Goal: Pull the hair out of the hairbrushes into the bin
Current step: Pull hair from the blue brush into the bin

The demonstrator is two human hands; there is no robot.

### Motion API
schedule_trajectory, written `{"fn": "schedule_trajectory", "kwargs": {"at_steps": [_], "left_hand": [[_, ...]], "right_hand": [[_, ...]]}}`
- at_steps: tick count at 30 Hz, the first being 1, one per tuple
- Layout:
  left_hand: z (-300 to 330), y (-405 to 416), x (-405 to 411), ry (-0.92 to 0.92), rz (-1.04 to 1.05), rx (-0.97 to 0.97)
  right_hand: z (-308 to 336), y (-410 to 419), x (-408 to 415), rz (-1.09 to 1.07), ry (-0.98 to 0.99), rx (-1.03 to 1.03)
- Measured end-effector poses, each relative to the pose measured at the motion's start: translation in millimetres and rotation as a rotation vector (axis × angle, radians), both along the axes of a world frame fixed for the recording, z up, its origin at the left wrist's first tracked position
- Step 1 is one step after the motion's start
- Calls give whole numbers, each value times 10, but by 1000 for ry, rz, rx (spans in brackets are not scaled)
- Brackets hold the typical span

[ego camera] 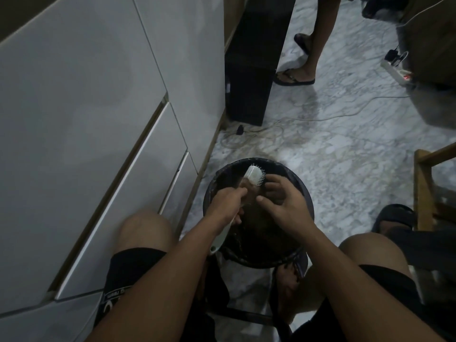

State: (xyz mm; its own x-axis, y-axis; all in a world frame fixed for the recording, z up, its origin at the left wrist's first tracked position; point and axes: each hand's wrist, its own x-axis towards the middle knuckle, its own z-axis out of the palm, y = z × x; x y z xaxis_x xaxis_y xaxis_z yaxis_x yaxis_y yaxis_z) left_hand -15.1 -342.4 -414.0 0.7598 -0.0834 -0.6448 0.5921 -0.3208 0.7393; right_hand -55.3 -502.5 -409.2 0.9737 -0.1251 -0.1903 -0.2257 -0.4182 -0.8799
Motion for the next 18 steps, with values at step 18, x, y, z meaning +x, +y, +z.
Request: {"fn": "schedule_trajectory", "kwargs": {"at_steps": [18], "left_hand": [[18,19,-30,-206,-184,210]], "right_hand": [[54,-91,79,-378,110,-255]]}}
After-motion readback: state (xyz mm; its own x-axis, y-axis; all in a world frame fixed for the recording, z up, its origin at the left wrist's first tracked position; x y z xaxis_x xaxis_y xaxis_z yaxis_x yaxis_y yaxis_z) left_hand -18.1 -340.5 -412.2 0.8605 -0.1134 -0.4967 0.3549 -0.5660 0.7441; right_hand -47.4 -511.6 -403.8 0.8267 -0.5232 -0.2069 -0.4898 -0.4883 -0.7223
